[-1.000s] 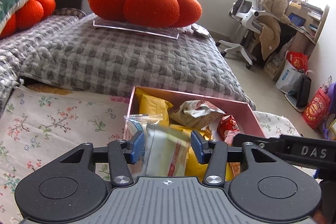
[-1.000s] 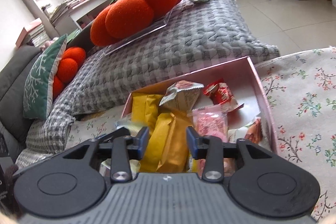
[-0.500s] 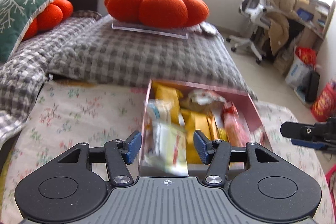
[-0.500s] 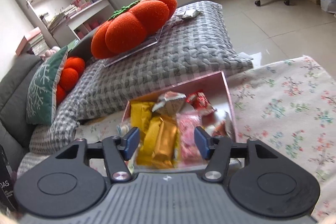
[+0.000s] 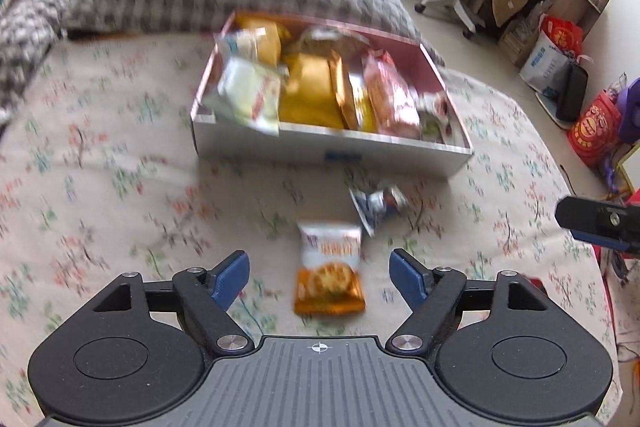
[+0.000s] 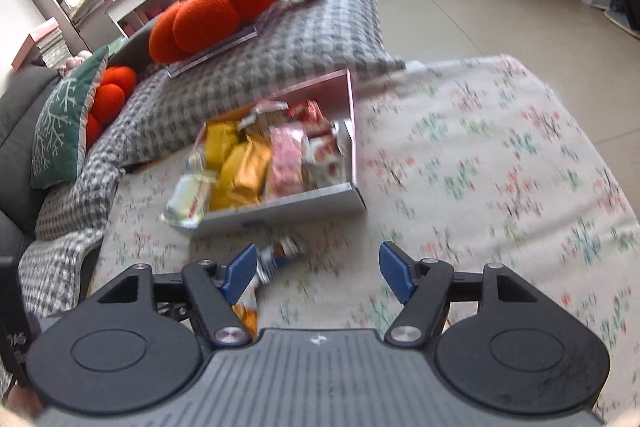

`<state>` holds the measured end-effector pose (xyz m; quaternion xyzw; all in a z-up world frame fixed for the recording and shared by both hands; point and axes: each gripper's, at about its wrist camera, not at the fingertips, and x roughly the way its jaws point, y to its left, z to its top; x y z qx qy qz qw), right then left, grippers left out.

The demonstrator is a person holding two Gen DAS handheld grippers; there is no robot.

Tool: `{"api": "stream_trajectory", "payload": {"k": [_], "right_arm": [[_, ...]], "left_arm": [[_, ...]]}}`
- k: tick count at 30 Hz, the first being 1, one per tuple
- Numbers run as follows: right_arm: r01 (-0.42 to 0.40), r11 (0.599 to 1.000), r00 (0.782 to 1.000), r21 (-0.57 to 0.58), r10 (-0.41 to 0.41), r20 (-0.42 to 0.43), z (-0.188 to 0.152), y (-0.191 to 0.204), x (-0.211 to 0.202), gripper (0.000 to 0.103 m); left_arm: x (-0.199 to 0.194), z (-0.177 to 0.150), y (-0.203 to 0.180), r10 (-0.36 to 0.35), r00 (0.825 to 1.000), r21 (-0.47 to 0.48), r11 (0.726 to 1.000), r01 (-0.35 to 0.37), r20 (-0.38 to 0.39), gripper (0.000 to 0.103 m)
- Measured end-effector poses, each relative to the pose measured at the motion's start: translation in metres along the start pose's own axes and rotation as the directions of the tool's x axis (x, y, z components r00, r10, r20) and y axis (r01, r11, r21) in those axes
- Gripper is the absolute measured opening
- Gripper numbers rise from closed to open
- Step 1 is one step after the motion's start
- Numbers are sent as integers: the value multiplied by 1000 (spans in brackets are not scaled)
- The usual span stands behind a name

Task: Organize snacks
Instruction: 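Move both open tools back over the remaining snacks, then grasp the orange jam biscuit packet with the left tool while the right tool grasps the square wafer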

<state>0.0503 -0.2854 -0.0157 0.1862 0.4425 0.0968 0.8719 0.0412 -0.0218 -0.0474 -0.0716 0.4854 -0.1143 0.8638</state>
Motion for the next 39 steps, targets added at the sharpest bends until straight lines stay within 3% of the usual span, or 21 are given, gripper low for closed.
{"api": "stream_trajectory", "payload": {"k": [10,17,24,31,35,37,38,39], "right_arm": [[52,994,985,-92,-66,-161,-31,-3,25,60],[70,989,975,-130,-96,-202,-44,-6,28,58],[145,964,955,-224,-195,-222,-56,0,33,51],[178,949,941,-262,-242,-236,-60,0,40,45],[210,931,927,-299,-287,-242,-62,2,49,39],[224,922,924,-316,-304,-232,-62,3,50,32],[220,924,926,-313,-299,-230,-60,4,50,32],[218,925,929,-311,-294,-224,-59,4,48,32]], "left_arm": [[18,-10,7,-1,998,-74,997,-4,-64,83],[33,-13,-1,36,996,-39,998,-40,-82,83],[40,-12,1,71,995,-43,996,-74,-65,83],[48,-14,-9,116,993,26,993,-115,-24,83],[48,-16,-14,122,993,63,991,-121,-4,74],[47,-15,-13,127,992,63,990,-127,4,59],[45,-13,-11,128,992,53,990,-128,6,46],[44,-12,-8,121,993,37,992,-121,6,41]]}}
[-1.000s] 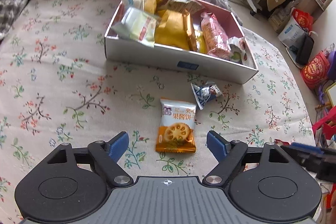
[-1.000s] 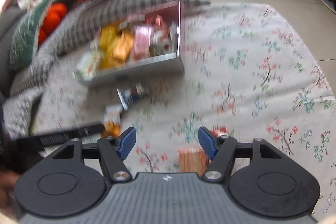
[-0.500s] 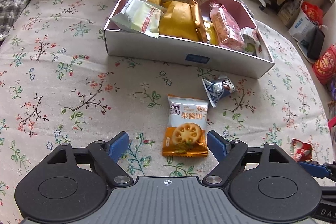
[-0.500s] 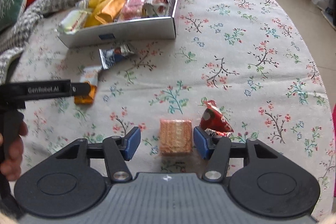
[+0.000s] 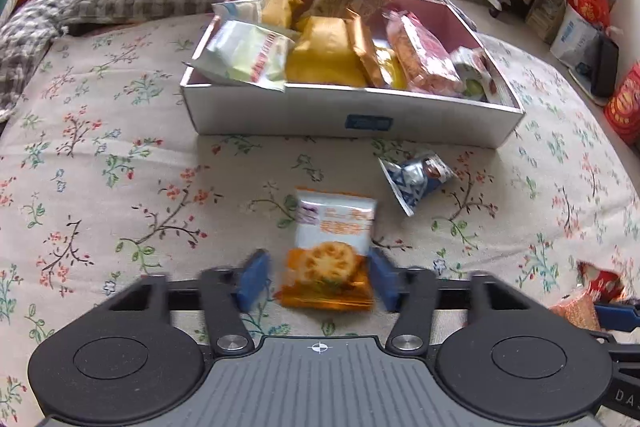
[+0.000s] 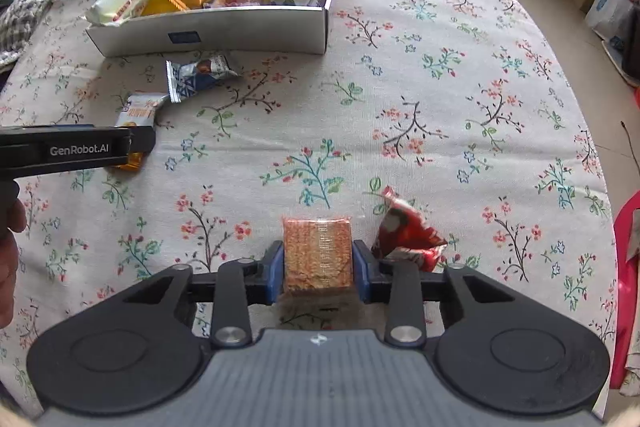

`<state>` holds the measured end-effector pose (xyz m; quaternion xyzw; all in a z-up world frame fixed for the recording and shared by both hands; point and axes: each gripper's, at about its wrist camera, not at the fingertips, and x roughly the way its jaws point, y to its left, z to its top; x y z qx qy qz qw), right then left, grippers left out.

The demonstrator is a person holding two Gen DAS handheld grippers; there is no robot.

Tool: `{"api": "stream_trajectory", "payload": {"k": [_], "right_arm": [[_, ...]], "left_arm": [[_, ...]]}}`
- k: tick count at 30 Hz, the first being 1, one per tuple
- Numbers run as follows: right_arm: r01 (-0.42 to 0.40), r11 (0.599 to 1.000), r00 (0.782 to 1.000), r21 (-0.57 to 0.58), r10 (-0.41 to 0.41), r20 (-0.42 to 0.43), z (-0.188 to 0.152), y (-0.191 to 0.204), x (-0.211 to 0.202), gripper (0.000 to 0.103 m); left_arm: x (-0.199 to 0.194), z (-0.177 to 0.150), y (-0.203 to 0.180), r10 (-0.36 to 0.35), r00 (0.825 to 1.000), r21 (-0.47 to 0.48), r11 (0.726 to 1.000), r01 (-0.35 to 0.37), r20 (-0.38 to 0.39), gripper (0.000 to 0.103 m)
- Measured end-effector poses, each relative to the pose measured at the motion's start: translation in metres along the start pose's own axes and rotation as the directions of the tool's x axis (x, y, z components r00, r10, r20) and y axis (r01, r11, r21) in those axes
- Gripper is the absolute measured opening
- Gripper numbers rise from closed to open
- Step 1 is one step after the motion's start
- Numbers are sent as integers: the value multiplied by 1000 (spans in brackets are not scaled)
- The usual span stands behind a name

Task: Organize snacks
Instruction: 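Grasp the orange jam biscuit packet with the left tool while the right tool grasps the square wafer, then carry both held snacks toward the box and lower them inside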

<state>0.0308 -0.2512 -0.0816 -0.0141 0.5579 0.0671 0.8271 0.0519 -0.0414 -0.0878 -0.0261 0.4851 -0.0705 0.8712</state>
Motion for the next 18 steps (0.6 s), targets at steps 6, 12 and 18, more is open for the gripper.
{"api": "stream_trajectory", "payload": {"k": [6,12,18], "right_arm": [[-29,1000,999,6,29,43,5,3,-8,31],[-48,999,996,1,48,78,9,5,-12,31],[-48,999,995,-9,48,88,11,8,-12,31]], "left_arm": [[-7,5,13,-19,1000,-67,998,20,13,28],[-10,9,18,-29,999,-97,995,31,23,16],[-2,9,24,-71,997,-144,987,72,13,25]]}}
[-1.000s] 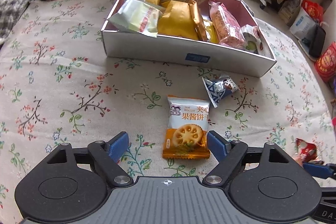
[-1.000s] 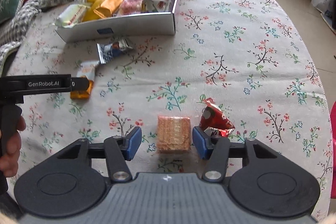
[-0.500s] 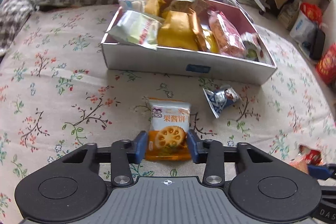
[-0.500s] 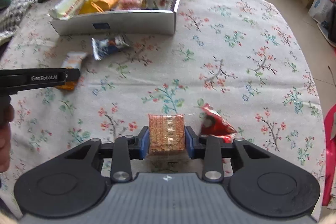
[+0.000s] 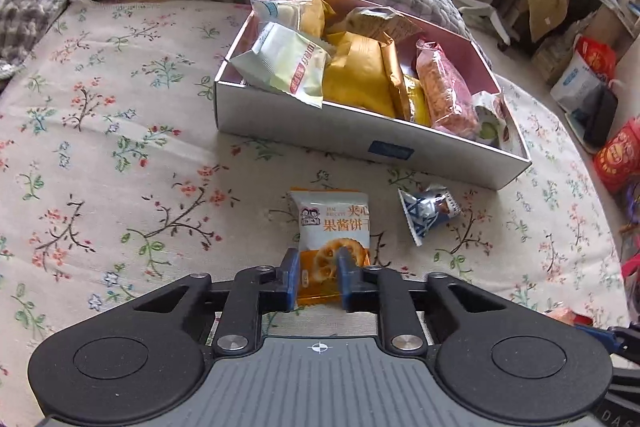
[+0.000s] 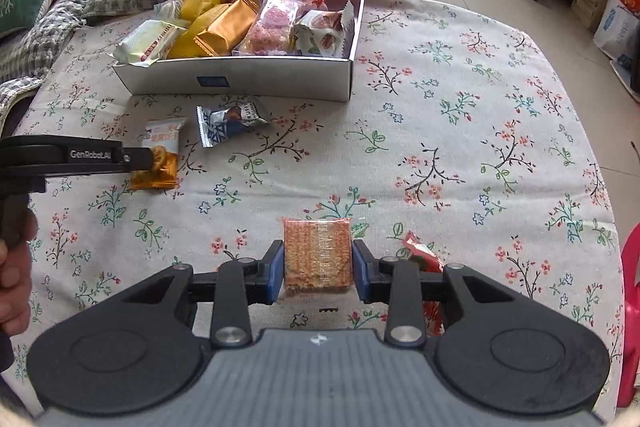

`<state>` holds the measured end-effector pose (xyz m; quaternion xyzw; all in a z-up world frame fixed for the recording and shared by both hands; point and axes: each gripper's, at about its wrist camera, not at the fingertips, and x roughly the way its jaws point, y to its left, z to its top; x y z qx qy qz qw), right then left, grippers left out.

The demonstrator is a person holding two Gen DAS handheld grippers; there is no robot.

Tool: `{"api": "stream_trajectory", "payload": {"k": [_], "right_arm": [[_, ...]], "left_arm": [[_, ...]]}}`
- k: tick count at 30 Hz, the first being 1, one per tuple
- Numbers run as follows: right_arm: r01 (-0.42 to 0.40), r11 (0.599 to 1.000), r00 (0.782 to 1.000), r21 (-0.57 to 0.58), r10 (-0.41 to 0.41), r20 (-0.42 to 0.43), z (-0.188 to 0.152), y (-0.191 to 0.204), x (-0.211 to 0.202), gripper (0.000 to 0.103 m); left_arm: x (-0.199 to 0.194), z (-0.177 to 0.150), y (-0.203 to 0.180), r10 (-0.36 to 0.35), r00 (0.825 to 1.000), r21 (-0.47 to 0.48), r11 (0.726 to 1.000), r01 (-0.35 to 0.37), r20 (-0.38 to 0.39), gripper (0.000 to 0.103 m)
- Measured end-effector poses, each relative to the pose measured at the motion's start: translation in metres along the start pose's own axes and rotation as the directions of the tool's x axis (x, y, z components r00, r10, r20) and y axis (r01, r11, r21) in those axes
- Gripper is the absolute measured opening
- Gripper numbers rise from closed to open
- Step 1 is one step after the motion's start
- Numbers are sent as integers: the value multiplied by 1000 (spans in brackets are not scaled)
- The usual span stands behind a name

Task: Organize snacks
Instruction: 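Carry both held snacks toward the box and lower them inside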

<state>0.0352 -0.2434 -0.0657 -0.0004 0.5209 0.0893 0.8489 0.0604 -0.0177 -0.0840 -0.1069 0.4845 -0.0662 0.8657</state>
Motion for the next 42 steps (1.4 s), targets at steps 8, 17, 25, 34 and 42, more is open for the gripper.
{"api": "stream_trajectory", "payload": {"k": [8,17,25,34,42], "right_arm": [[-9,1000,1000,0,9,18,3,3,-1,31],[-30,999,999,41,28,39,7,-2,-1,31],[-60,996,996,64,55,69,10,-3,-5,31],[-55,988,993,145,39,112,19,-22,-5,31],[-94,976,984,198,61,167,42,-24,3,31]], "left_arm": [[16,0,-21,58,998,82,995,-60,28,79],[12,10,2,79,995,17,997,-80,68,37],[-22,15,0,13,990,2,1000,-13,138,37],[-46,38,6,2,972,7,1000,-3,235,37],[-47,61,4,-26,965,4,1000,25,262,37]]}}
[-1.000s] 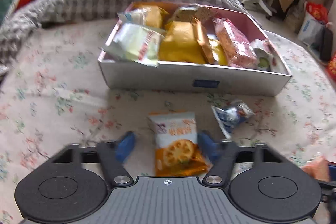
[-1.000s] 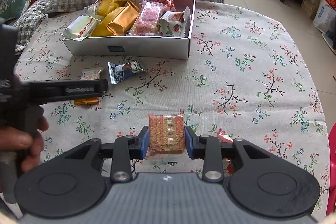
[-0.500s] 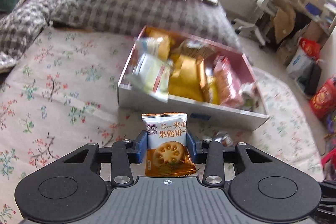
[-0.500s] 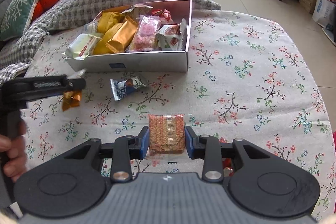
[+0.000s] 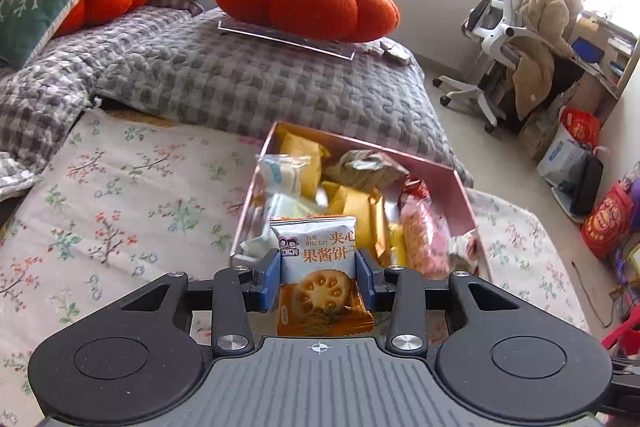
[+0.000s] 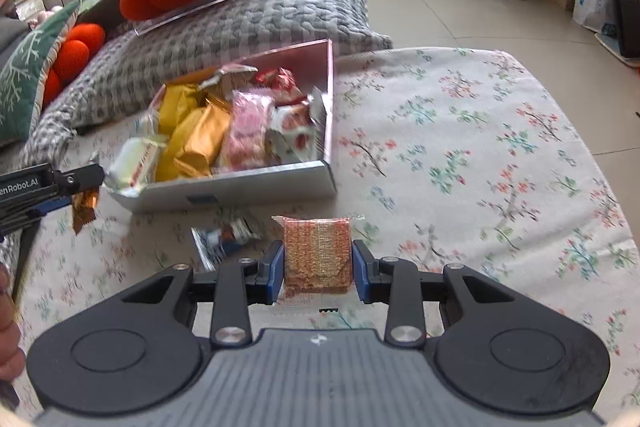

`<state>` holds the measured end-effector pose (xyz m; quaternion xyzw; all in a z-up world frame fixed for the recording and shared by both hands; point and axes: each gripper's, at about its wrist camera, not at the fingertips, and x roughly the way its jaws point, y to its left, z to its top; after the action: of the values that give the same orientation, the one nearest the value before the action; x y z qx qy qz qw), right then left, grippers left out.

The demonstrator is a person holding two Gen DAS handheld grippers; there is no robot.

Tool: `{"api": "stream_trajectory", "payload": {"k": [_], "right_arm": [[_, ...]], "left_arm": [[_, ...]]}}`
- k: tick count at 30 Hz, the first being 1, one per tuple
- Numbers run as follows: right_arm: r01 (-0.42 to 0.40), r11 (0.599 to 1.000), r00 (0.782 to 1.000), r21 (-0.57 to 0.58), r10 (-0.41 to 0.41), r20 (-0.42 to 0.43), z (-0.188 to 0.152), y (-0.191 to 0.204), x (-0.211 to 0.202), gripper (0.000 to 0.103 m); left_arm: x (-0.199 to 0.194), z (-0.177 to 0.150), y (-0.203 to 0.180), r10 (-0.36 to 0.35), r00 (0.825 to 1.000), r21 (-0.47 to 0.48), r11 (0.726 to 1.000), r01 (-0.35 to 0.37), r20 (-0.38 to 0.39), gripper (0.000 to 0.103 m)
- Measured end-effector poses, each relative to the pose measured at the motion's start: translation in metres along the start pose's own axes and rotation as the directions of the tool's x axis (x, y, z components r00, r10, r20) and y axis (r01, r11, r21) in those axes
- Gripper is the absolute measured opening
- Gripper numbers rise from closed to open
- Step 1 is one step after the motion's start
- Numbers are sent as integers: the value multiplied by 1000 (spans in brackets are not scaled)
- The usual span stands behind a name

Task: Organize snacks
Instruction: 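Carry both held snacks toward the box and lower them inside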

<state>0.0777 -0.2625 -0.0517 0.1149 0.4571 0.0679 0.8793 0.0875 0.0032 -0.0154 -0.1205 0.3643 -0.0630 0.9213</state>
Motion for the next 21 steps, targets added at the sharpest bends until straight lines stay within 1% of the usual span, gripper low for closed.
{"api": "stream_trajectory", "payload": {"k": [3,5,7,8,11,15,21], "right_arm": [[-9,1000,1000,1,9,16,7,8,6,31],[-17,1000,1000,2,17,25,13,11,11,31],[-26,1000,999,6,25,28,18,13,17,32],[-33,999,999,11,32,29,21,13,19,32],[-63,997,998,36,62,28,28,12,27,32],[-121,991,993,66,119,24,34,15,37,32],[-191,980,981,60,189,41,42,32,46,32]], "left_arm": [[4,5,-4,-8,1000,12,1000,8,8,37],[9,8,-7,0,1000,32,999,0,13,37],[16,11,-8,6,1000,38,999,-6,7,37],[19,13,-7,-4,1000,32,999,4,1,37],[25,16,-8,-30,1000,33,999,30,-8,37],[37,17,-9,-36,999,49,998,37,-27,37],[59,19,0,-53,996,30,998,55,-74,37]]}}
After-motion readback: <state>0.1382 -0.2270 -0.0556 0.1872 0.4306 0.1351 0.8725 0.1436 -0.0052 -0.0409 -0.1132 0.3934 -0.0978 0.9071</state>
